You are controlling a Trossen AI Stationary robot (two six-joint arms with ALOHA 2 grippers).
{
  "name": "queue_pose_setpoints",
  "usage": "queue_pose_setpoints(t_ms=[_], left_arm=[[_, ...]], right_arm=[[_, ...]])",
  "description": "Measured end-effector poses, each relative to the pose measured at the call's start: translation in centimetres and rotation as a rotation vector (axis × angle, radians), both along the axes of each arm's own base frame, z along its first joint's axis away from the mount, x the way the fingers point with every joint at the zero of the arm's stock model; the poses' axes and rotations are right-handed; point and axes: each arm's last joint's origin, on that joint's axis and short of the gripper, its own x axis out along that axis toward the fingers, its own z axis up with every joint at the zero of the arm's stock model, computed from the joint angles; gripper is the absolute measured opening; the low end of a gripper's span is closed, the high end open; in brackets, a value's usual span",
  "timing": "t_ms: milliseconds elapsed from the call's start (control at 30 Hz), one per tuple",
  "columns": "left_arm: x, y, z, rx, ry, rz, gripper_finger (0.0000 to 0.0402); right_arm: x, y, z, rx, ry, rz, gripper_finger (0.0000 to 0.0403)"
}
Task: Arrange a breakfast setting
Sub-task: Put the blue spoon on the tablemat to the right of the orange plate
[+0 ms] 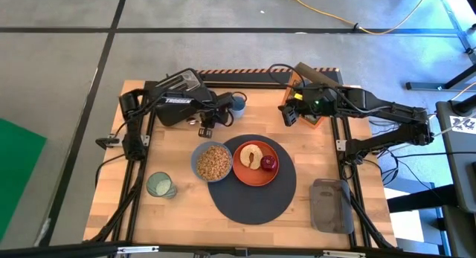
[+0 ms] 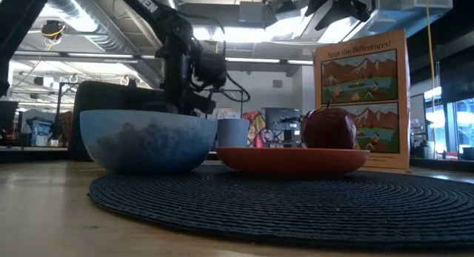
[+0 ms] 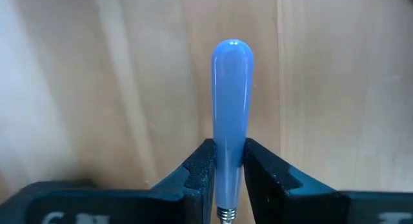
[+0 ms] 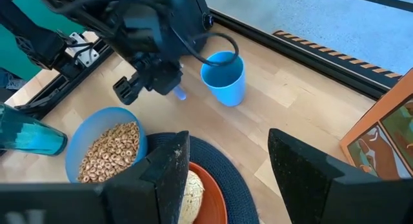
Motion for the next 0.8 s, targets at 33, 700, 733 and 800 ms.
queue_pose_setpoints(t_ms=[33,700,733,800], left_arm=[[-0.1,0.0,0.4,0.007,-0.014,0.000,0.0067],[-2.7,-3.4,10.7,0.065,-0.372,0.137,0.0067],[-3.2,-3.5,11.4,0.068,-0.395,0.161,0.0067],[-4.2,-3.5,12.9,0.079,-0.452,0.207,0.0067]], right_arm=[[0.0,0.0,0.0,0.000,-0.001,0.000,0.0202],[0.3,0.0,0.4,-0.007,-0.050,0.001,0.0202],[0.3,0.0,0.4,-0.003,-0.051,0.003,0.0202],[0.3,0.0,0.4,0.002,-0.053,0.004,0.0202]])
